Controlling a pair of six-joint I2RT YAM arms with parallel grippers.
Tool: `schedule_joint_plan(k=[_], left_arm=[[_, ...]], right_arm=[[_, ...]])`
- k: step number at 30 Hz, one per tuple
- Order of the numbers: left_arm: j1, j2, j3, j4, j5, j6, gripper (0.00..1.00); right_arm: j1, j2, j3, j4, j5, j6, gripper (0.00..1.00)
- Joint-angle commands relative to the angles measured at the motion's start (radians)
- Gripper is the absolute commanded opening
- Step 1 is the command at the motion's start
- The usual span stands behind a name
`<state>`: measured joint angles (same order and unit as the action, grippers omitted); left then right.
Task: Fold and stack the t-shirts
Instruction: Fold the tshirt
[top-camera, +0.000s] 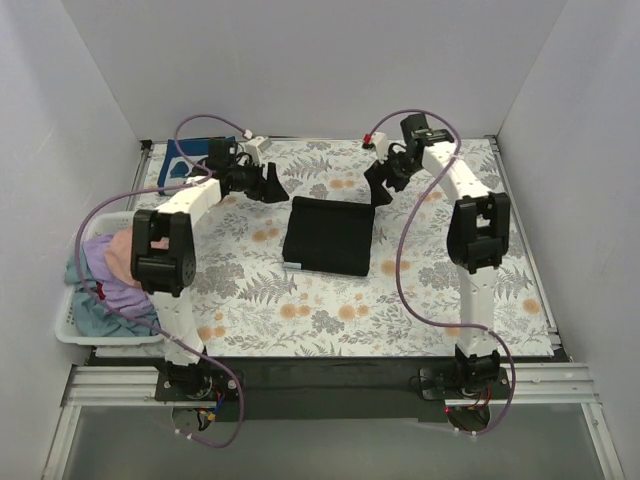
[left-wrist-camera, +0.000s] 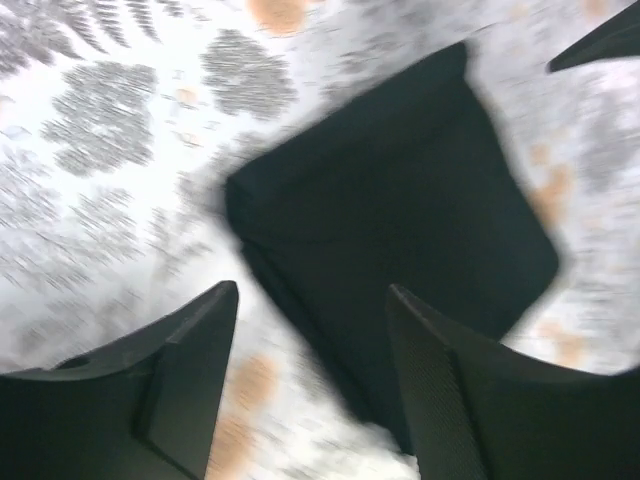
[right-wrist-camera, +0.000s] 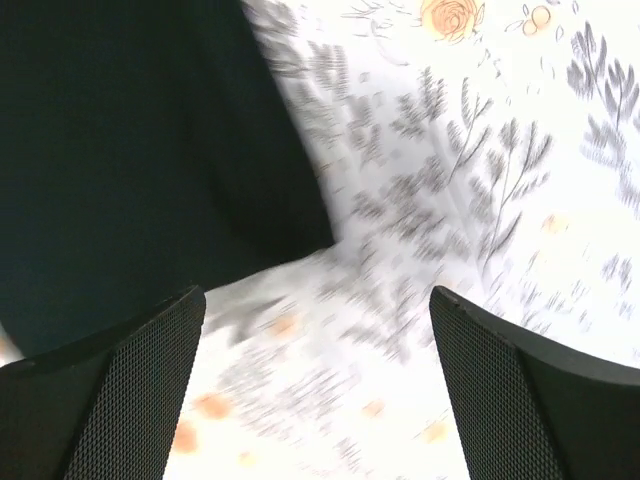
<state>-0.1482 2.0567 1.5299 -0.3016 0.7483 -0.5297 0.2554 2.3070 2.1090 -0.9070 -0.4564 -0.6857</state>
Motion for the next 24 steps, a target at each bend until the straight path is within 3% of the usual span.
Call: schedule_joint_plan(k=[1,5,7,10,11,13,16,21,24], left_arm=[[0.003,-0.279,-0.1,0.03,0.16,-0.305,0.61],[-0.056,-0.38,-0.276,0.038,0.269,-0.449,0.62],[-0.103,-0.403,-0.382,0.077,0.305,-0.501,0.62],[-0.14,-0.4,-0.509,0.246,0.344,-0.66,0.61],[-0.146,-0.382,-0.536,0.29,0.368,-0.749,0.61],[-0.166,-0.351,-0.566,0.384,0.37,-0.786,0.6],[-0.159,-0.276,-0.58,0.412,0.332,-0.79,0.6],[-0.07,-0.069,-0.623,0.493,0.276,-0.861,0.59],[-0.031,-0.041,-0.666,0.515,0.276,-0.901,0.59]], right_arm=[[-0.01,-0.262,-0.11,0.039,-0.198,0.239,0.98],[0.011,-0.394,-0.369,0.139,-0.465,0.448,0.98],[0.039,-0.443,-0.527,0.23,-0.507,0.591,0.98],[0.106,-0.477,-0.721,0.491,-0.586,0.802,0.98],[0.14,-0.48,-0.775,0.654,-0.606,0.966,0.98],[0.182,-0.471,-0.875,0.773,-0.62,1.084,0.98],[0.189,-0.433,-0.906,0.798,-0.549,1.066,0.98],[0.081,-0.26,-0.963,0.806,-0.484,1.037,0.98],[0.007,-0.21,-1.007,0.803,-0.481,1.042,0.98]])
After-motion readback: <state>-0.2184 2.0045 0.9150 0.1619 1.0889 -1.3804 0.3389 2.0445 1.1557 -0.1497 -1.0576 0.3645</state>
